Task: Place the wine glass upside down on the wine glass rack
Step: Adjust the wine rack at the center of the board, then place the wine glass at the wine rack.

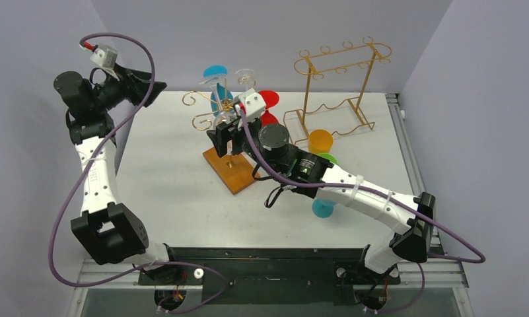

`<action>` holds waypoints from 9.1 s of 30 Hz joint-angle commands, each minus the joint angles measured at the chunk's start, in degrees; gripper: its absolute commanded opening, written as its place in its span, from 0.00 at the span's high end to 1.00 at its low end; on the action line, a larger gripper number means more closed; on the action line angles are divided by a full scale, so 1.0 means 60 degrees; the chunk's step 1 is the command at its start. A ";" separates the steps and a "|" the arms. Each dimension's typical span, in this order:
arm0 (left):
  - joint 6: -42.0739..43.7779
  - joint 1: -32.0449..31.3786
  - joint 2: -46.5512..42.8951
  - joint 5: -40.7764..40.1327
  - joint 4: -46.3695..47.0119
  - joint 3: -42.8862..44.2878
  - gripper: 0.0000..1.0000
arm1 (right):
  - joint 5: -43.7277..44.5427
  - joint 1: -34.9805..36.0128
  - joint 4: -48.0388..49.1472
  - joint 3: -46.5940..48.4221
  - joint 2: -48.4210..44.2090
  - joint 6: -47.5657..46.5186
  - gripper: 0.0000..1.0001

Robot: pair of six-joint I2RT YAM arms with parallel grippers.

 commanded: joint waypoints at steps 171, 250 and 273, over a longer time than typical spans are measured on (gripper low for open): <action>0.5134 -0.0924 -0.6346 -0.2470 -1.2105 0.0539 0.04 | -0.1208 0.2033 0.7970 -0.5348 0.0626 0.0471 1.00; 0.7499 -0.4517 -0.4194 -0.3452 -0.9404 -0.0247 0.18 | 0.2513 0.3023 1.0475 -0.4296 0.2847 -0.2483 1.00; 0.6500 -0.5007 -0.4233 -0.2610 -0.9917 0.0442 0.26 | 0.2443 0.2708 1.0726 -0.4276 0.2852 -0.2176 1.00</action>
